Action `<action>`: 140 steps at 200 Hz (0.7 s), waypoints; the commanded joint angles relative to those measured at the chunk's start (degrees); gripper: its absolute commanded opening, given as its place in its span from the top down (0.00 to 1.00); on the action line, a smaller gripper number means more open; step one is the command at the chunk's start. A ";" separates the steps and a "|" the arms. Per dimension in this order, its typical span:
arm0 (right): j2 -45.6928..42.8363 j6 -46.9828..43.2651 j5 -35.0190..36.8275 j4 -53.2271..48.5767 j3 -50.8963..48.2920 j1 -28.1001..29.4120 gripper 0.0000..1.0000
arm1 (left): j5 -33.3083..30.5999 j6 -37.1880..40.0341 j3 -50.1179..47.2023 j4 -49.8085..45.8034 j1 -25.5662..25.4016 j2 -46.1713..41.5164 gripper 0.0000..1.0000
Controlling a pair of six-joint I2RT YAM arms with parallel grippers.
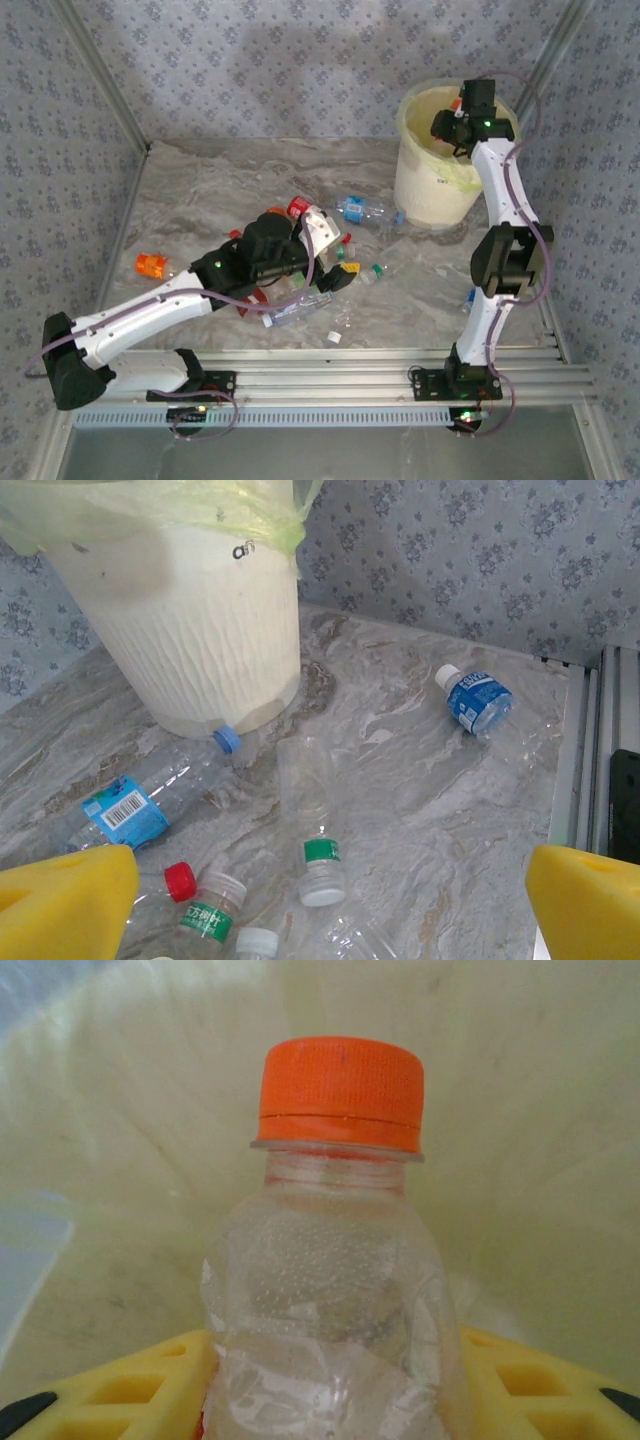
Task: Put the plastic bottles in the bin
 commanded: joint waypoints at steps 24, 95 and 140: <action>5.17 -0.06 -3.03 -10.38 6.01 -0.84 0.47 | 1.25 1.83 2.51 -0.86 -0.78 0.43 0.00; 9.26 0.20 -4.46 -14.99 7.85 -1.00 0.45 | 1.58 2.15 2.54 -1.15 -0.87 1.07 0.00; 10.05 0.02 -5.43 -16.18 7.67 -1.02 0.43 | 2.26 2.34 3.00 -1.84 -0.96 1.69 0.00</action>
